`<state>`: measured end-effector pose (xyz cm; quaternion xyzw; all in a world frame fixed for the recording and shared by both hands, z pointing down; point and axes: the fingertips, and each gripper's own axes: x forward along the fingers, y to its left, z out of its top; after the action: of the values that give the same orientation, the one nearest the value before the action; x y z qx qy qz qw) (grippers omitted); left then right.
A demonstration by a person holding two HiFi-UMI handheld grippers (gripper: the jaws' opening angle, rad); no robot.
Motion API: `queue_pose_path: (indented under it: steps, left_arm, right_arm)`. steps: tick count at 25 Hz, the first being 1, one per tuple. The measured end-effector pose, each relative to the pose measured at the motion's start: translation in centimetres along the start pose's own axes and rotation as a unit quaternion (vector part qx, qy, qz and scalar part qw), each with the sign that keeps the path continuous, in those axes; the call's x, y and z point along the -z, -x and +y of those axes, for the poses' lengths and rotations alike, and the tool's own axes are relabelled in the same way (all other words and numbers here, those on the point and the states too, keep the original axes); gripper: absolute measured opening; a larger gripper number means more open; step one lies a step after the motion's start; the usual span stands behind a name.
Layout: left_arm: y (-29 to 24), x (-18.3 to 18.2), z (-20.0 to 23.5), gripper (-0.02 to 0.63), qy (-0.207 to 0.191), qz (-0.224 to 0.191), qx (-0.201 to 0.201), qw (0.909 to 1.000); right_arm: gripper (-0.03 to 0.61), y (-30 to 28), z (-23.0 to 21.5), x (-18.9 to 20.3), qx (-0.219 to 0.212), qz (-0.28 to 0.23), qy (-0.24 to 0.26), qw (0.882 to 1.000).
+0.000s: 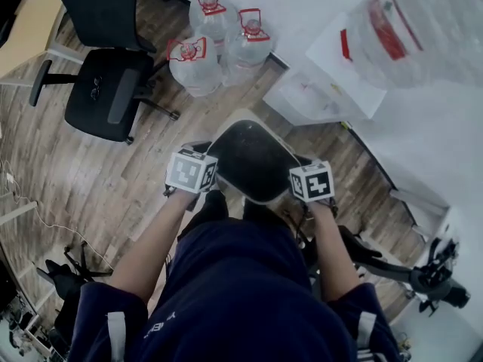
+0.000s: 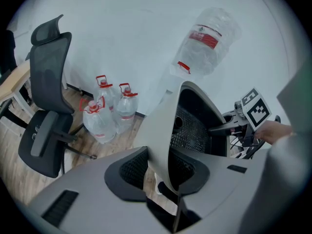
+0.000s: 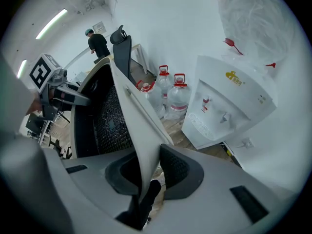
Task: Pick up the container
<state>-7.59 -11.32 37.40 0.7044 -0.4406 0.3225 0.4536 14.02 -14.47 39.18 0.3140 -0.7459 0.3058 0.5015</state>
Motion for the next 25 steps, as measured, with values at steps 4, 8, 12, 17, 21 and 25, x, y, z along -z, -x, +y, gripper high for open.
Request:
queue_pose_path:
  steps: [4, 8, 12, 17, 21, 25]
  left_arm:
    - [0.04, -0.08, -0.06, 0.129, -0.002, 0.001, 0.003, 1.0]
    - [0.29, -0.18, 0.22, 0.129, 0.0, 0.001, 0.001, 1.0]
    - [0.34, -0.62, 0.3, 0.129, -0.001, -0.002, 0.001, 1.0]
    - [0.38, -0.79, 0.16, 0.13, 0.003, -0.007, 0.003, 1.0]
    - [0.47, -0.77, 0.12, 0.131, 0.003, -0.009, 0.002, 1.0]
    - [0.26, -0.35, 0.08, 0.131, 0.008, -0.009, 0.006, 0.9999]
  right_arm:
    - [0.078, 0.09, 0.05, -0.12, 0.001, -0.005, -0.002, 1.0]
    - [0.077, -0.02, 0.15, -0.52, 0.002, -0.008, -0.003, 1.0]
    - [0.077, 0.01, 0.04, -0.93, 0.002, -0.012, -0.004, 1.0]
    - [0.077, 0.09, -0.13, -0.94, 0.003, -0.014, -0.004, 1.0]
    - [0.075, 0.14, -0.16, -0.83, 0.001, -0.015, -0.006, 1.0]
    - [0.075, -0.05, -0.07, -0.66, 0.001, -0.016, -0.005, 1.0]
